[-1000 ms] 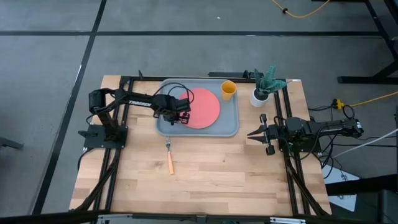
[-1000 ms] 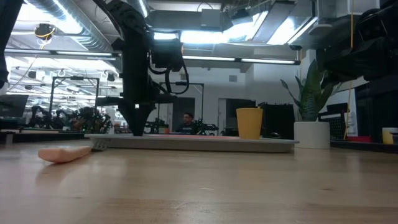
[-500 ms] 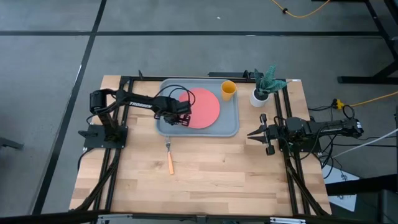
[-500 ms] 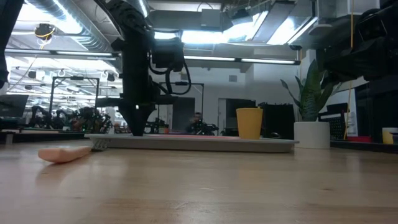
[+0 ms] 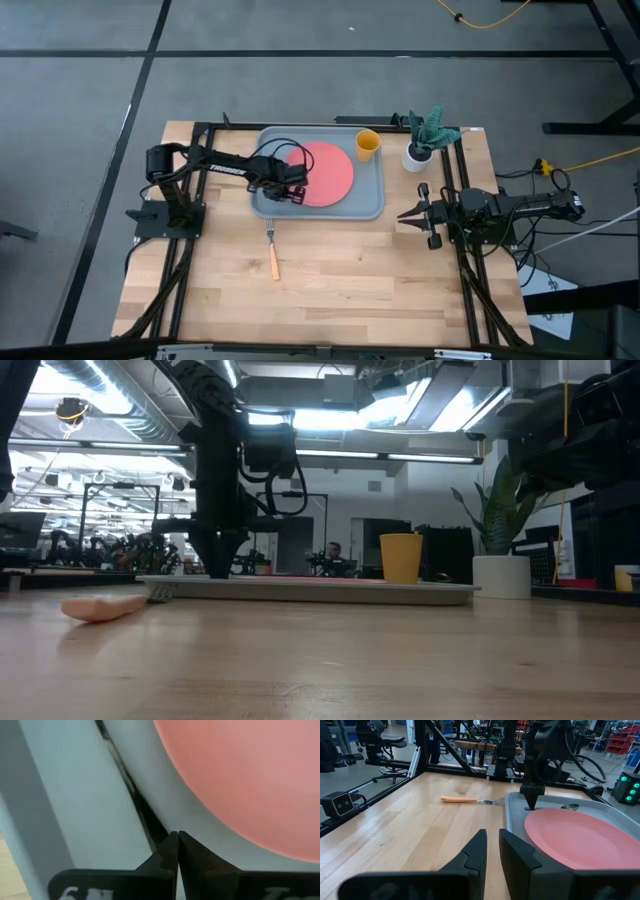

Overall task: Pick and place plate/cup/fork/spoon on tray
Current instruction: Put the black spoon on the blue tray to the left of the pink plate

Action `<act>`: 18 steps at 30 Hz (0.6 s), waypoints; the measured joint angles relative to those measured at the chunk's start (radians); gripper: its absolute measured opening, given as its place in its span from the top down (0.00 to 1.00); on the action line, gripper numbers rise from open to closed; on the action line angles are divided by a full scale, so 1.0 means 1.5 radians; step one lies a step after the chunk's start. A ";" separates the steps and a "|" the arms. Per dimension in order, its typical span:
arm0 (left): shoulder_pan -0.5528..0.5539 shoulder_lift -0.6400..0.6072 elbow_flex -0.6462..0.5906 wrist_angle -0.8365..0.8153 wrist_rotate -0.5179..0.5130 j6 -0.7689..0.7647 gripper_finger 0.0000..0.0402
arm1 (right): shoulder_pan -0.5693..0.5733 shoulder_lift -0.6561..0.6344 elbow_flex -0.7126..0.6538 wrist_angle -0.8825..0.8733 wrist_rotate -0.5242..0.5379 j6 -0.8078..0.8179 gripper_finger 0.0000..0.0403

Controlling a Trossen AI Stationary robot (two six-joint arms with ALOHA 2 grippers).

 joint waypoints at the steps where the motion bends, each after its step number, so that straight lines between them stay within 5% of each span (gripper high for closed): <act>1: 0.000 0.000 0.000 -0.005 0.000 0.000 0.99 | 0.000 0.000 0.000 0.000 0.000 0.000 0.86; 18: -0.001 0.003 0.000 -0.034 0.000 0.000 0.99 | 0.000 0.000 0.000 0.000 0.000 0.000 0.86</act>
